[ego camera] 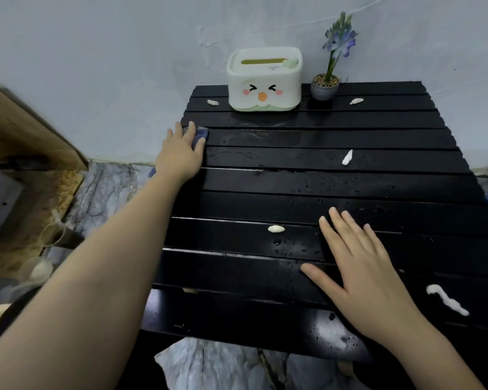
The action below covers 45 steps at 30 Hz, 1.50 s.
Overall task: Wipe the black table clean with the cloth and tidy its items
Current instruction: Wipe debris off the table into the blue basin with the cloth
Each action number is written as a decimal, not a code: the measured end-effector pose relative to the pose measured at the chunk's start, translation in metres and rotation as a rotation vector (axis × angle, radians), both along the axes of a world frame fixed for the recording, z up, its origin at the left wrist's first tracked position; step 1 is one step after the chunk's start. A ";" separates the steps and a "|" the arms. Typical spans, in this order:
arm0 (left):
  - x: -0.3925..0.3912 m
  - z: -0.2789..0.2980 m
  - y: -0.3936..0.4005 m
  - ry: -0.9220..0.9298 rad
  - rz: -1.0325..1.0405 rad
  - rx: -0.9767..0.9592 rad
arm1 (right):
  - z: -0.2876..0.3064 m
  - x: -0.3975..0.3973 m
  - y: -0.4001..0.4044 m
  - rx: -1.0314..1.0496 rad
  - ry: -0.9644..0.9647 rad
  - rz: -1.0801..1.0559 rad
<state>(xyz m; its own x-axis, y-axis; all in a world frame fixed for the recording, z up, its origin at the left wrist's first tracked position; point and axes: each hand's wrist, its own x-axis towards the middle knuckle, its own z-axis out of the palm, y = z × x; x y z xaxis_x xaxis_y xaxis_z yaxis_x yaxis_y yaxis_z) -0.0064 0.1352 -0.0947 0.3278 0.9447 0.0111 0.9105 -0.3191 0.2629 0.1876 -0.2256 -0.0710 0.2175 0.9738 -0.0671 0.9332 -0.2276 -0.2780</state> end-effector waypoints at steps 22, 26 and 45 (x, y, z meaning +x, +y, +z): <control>0.048 0.039 -0.019 -0.552 -0.113 -0.026 | 0.001 0.003 0.001 -0.021 0.038 -0.005; 0.019 0.002 0.004 0.001 -0.115 0.060 | 0.002 0.002 0.001 -0.037 0.034 -0.009; 0.068 0.065 -0.115 -0.859 -0.195 -0.301 | -0.004 0.004 -0.001 0.043 0.034 0.007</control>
